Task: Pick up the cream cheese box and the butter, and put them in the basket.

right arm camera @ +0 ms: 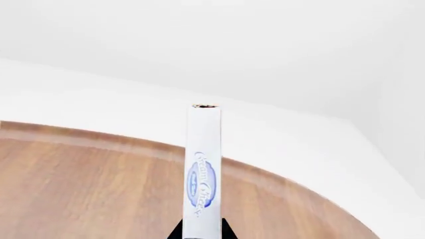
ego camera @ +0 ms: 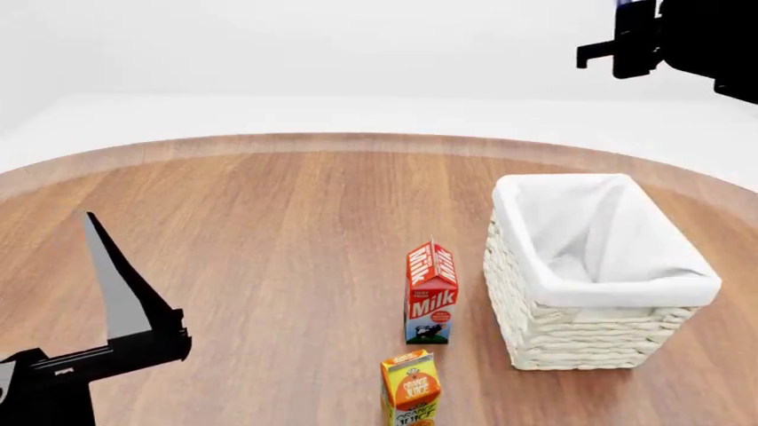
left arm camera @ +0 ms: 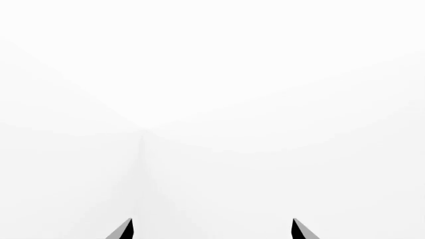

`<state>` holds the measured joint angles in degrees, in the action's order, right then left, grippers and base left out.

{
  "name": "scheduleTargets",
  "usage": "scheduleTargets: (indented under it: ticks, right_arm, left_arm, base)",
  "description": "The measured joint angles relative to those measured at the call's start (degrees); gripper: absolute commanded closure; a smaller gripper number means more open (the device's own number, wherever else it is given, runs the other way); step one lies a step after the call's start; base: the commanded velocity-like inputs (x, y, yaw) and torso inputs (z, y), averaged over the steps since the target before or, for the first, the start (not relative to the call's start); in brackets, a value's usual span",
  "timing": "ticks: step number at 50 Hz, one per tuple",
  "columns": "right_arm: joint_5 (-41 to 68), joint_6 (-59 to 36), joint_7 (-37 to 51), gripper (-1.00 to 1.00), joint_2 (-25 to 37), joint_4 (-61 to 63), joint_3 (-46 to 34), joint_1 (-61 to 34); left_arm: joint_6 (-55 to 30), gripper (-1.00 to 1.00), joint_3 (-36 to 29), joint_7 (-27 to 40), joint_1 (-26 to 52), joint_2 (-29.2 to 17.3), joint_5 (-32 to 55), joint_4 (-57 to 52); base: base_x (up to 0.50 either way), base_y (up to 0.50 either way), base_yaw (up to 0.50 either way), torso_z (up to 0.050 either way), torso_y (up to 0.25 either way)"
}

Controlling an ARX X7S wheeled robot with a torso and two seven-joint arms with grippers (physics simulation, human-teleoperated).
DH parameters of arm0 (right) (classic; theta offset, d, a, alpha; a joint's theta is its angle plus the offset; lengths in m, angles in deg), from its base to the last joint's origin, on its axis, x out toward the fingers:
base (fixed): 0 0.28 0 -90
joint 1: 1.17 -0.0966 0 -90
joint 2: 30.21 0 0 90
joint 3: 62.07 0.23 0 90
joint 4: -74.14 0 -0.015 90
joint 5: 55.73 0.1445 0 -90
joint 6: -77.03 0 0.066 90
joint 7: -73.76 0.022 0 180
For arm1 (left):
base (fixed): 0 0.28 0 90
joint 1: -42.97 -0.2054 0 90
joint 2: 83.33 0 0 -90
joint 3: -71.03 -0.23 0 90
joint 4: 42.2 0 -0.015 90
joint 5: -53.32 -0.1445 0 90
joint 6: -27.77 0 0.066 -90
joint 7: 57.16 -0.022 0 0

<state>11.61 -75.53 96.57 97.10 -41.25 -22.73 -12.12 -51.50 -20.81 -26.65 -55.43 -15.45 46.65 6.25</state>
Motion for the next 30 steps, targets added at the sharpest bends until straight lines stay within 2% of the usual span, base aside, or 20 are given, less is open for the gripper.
scheduleTargets:
  ticks: [30]
  right_arm:
    - [-0.42, 3.79, -0.09, 1.0, 2.19, -0.75, -1.0, 9.66]
  left_arm:
    - [-0.19, -1.0, -0.27, 0.36, 0.04, -0.39, 0.09, -0.08]
  base:
    - [0.0, 0.0, 0.0, 0.0, 0.001]
